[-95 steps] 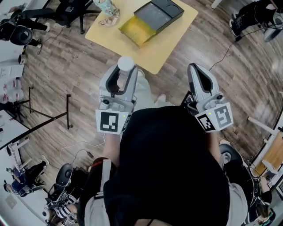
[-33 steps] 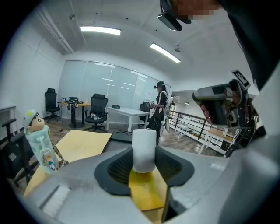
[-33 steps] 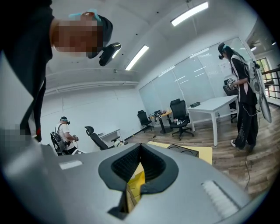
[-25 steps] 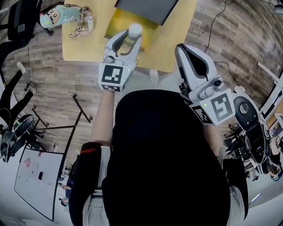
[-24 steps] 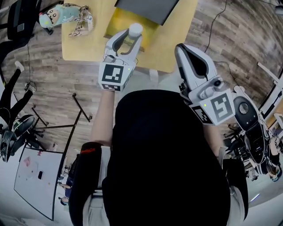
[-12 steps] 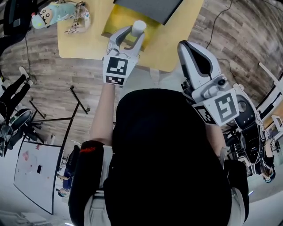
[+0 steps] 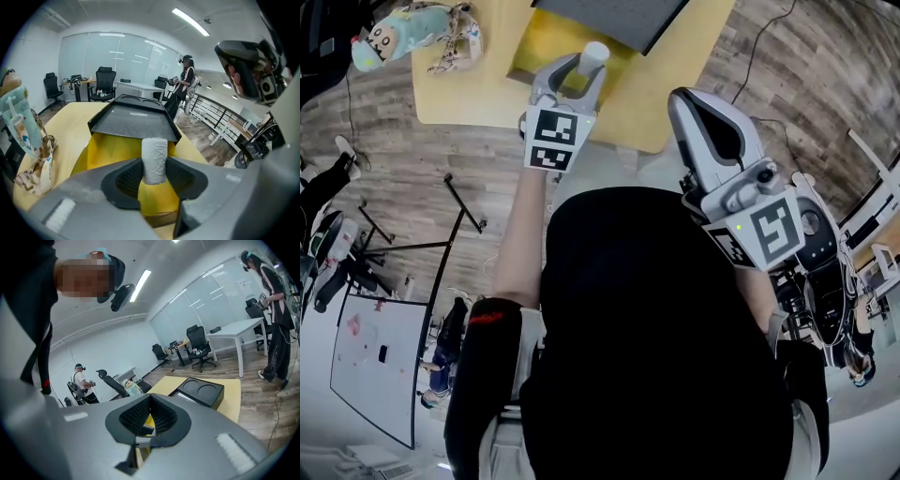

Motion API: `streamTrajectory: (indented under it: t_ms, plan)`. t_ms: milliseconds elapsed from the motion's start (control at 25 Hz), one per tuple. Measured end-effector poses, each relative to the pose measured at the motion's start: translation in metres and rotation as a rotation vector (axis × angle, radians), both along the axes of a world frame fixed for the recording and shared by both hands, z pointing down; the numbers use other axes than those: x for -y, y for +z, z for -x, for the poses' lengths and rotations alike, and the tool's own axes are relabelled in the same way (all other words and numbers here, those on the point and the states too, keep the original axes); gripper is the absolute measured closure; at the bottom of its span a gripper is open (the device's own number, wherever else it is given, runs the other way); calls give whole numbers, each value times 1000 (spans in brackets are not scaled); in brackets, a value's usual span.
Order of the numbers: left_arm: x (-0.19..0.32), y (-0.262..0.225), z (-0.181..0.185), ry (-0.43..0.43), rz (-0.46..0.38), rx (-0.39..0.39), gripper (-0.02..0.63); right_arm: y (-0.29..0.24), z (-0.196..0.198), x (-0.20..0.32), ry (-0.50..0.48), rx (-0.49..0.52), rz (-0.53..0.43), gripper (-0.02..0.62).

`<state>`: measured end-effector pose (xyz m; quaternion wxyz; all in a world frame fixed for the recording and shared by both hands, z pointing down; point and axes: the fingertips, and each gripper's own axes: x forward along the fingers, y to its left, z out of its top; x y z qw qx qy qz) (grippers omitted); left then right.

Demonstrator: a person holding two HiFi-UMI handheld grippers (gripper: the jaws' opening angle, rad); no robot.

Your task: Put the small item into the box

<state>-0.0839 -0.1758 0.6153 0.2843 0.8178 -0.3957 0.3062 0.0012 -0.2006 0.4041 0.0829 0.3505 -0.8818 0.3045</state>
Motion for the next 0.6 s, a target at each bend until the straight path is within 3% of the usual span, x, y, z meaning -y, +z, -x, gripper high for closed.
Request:
streamTrajectory:
  t_ms: [360, 600]
  plan:
    - [-7, 25, 5, 8, 111, 142, 439, 8, 1, 10, -22, 6, 21, 594]
    - [-11, 35, 4, 27, 143, 220, 439, 9, -2, 11, -32, 9, 28, 594]
